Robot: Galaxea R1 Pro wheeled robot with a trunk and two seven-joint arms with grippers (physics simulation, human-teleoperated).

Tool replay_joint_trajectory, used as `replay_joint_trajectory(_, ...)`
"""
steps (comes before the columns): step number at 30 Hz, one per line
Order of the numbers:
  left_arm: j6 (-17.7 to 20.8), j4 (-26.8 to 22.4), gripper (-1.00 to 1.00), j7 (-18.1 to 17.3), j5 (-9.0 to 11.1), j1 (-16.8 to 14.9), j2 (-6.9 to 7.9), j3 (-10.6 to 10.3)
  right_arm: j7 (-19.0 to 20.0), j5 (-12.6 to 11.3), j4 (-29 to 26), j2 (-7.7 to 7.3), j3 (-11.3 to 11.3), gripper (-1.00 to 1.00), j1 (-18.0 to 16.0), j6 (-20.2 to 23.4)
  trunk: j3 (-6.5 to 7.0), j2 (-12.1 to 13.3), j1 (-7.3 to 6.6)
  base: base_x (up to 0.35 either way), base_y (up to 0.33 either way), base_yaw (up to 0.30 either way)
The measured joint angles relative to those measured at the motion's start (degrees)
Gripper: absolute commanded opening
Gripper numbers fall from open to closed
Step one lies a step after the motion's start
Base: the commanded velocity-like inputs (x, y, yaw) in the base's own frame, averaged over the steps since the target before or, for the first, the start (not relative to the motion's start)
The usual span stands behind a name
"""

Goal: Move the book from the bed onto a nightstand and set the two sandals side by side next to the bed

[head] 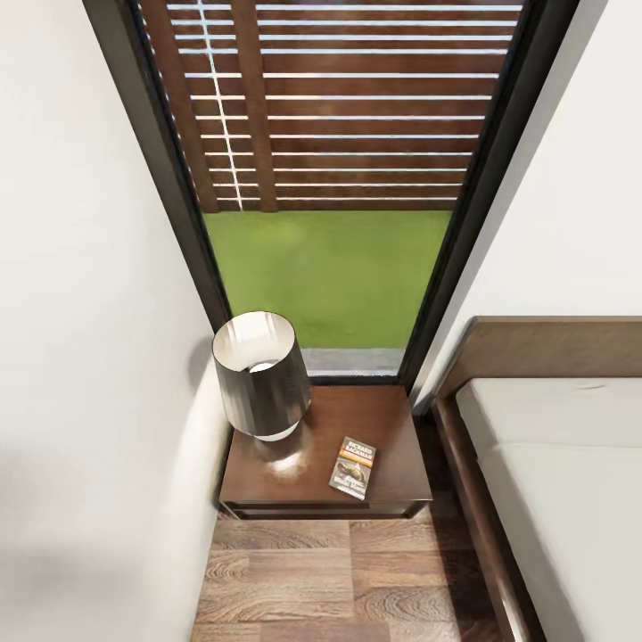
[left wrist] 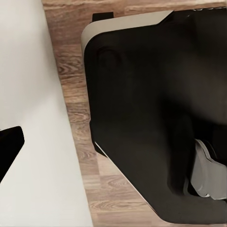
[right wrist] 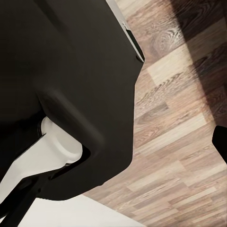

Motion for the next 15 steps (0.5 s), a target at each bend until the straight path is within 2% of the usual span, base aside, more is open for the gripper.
replay_joint_trajectory(15,0.0,0.0,1.00,-0.1,0.0,0.8,-0.02,0.0,0.0,0.0,0.0,0.00,0.0,1.00,0.0,0.0,0.00,0.0,0.00,0.000,0.000,0.000)
